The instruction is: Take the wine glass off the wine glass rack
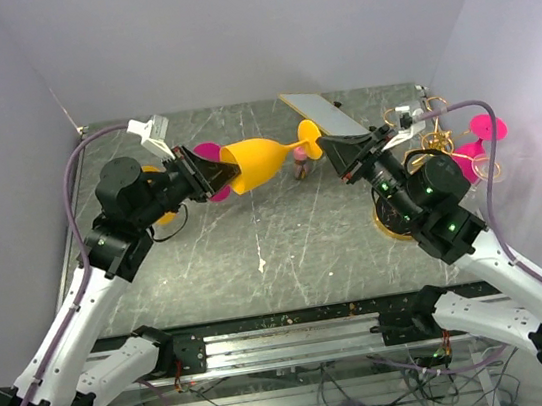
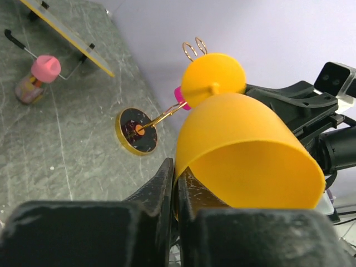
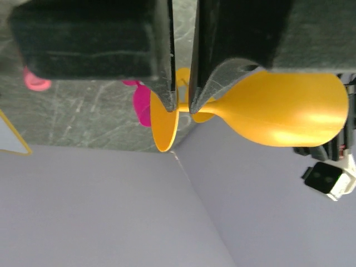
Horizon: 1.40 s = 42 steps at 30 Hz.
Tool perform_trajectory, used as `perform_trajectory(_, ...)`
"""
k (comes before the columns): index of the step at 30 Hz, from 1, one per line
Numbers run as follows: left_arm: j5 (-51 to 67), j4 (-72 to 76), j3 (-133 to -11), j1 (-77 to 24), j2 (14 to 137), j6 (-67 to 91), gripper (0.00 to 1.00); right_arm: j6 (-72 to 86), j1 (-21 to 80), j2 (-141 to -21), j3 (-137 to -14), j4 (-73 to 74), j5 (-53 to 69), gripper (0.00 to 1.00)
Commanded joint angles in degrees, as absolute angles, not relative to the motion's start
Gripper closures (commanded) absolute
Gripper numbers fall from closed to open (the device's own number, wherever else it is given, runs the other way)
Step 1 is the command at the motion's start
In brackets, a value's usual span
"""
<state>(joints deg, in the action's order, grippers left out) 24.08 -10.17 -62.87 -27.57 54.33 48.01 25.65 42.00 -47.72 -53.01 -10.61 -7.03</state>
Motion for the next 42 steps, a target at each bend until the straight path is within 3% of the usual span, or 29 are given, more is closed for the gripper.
perform_trajectory(1, 25.70, -8.15, -59.66, -27.35, 53.47, 52.56, 0.92, 22.46, 41.97, -48.20, -54.15, -8.02, -10.95, 0.78)
perform_trajectory(7, 11.39, -32.81, -59.80, -27.33, 52.47, 48.19, 0.93, 19.25, 41.93, -50.03, -55.87, -1.47, -18.31, 0.36)
perform_trajectory(13, -7.28, -53.59, -59.29, -27.29, 54.11, 49.16, 0.93, 18.07, 41.96, -50.77, -54.80, -1.13, -20.17, 0.12)
perform_trajectory(23, -21.08, -67.61, -66.04, -23.86, 68.87, 53.09, 0.93, 22.40, 41.95, -57.14, -60.12, 4.22, -27.25, 0.09)
perform_trajectory(27, -17.04, -64.13, -63.57, -14.17, 69.80, 48.55, 0.93, 30.63, 41.93, -59.27, -62.38, 8.60, -31.74, 0.01)
perform_trajectory(30, -15.16, -62.52, -63.09, -9.72, 70.40, 46.72, 0.93, 34.92, 41.92, -59.29, -62.36, 9.74, -34.61, 0.00)
perform_trajectory(38, -13.13, -61.60, -65.35, -8.00, 72.82, 43.42, 0.92, 32.90, 41.93, -57.34, -61.78, 9.02, -35.50, 0.00)
perform_trajectory(42, -13.68, -62.09, -66.09, -7.92, 72.83, 41.55, 0.82, 32.22, 41.96, -54.10, -60.73, 8.15, -39.42, 0.00)
